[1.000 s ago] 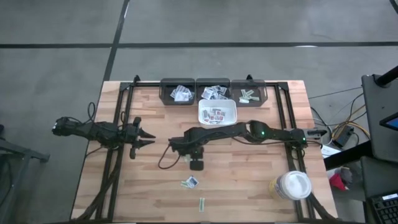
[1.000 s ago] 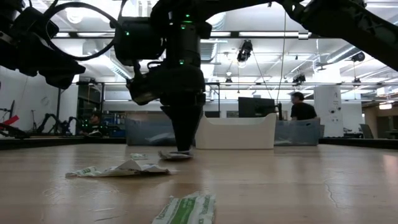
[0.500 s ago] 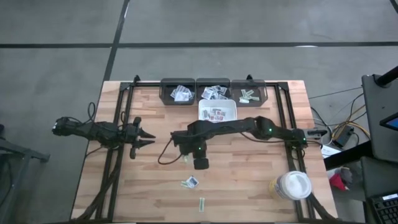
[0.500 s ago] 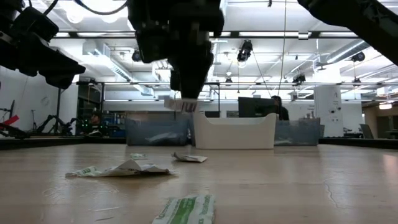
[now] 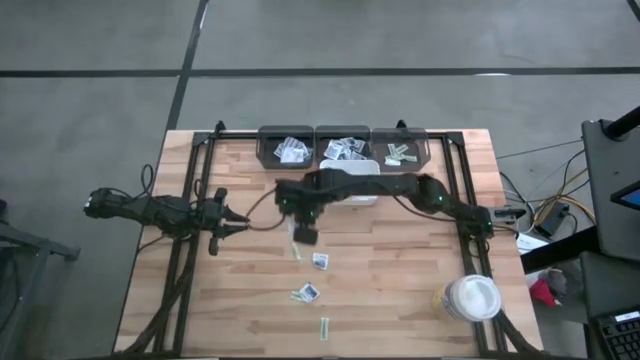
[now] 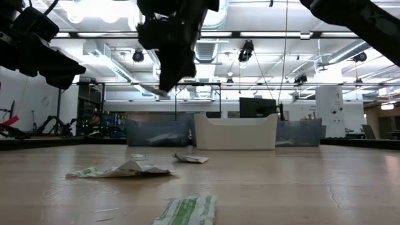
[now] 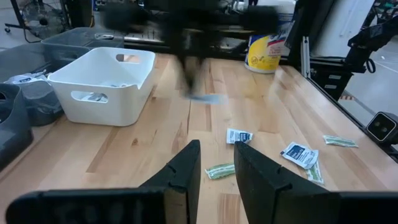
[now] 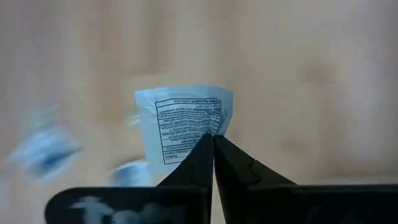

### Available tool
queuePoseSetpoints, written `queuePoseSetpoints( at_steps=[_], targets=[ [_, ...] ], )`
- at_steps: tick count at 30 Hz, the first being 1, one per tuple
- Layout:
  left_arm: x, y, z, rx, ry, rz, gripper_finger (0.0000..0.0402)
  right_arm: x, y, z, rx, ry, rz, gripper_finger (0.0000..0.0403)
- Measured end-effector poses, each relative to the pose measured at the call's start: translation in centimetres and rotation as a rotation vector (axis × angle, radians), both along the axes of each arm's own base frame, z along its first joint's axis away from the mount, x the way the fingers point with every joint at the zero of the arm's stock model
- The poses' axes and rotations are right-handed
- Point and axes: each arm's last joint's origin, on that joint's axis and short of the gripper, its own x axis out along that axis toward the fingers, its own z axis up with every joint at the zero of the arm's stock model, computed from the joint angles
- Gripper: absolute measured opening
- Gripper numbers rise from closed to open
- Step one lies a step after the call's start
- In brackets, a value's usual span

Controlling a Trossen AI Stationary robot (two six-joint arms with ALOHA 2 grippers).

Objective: Pick & Place First Aid Supplies
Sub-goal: Put the top blue alcohol pad into the middle gray bin

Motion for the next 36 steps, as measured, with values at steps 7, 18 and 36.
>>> queuePoseSetpoints(
  at_steps=[7, 18, 36],
  targets=[
    [0.0, 0.0, 0.0, -0.001, 0.000, 0.001, 0.0094, -0.7, -6.0, 1.0, -0.332, -0.002, -0.305, 0.0008],
    [0.0, 0.0, 0.0, -0.002, 0.000, 0.001, 0.0094, -4.8, -17.5, 1.0, -0.577, 0.226, -0.331, 0.0008],
    [0.0, 0.0, 0.0, -0.003, 0.000, 0.005, 0.0094, -10.9, -27.6, -0.8, -0.384, 0.363, -0.129, 0.0008]
  ],
)
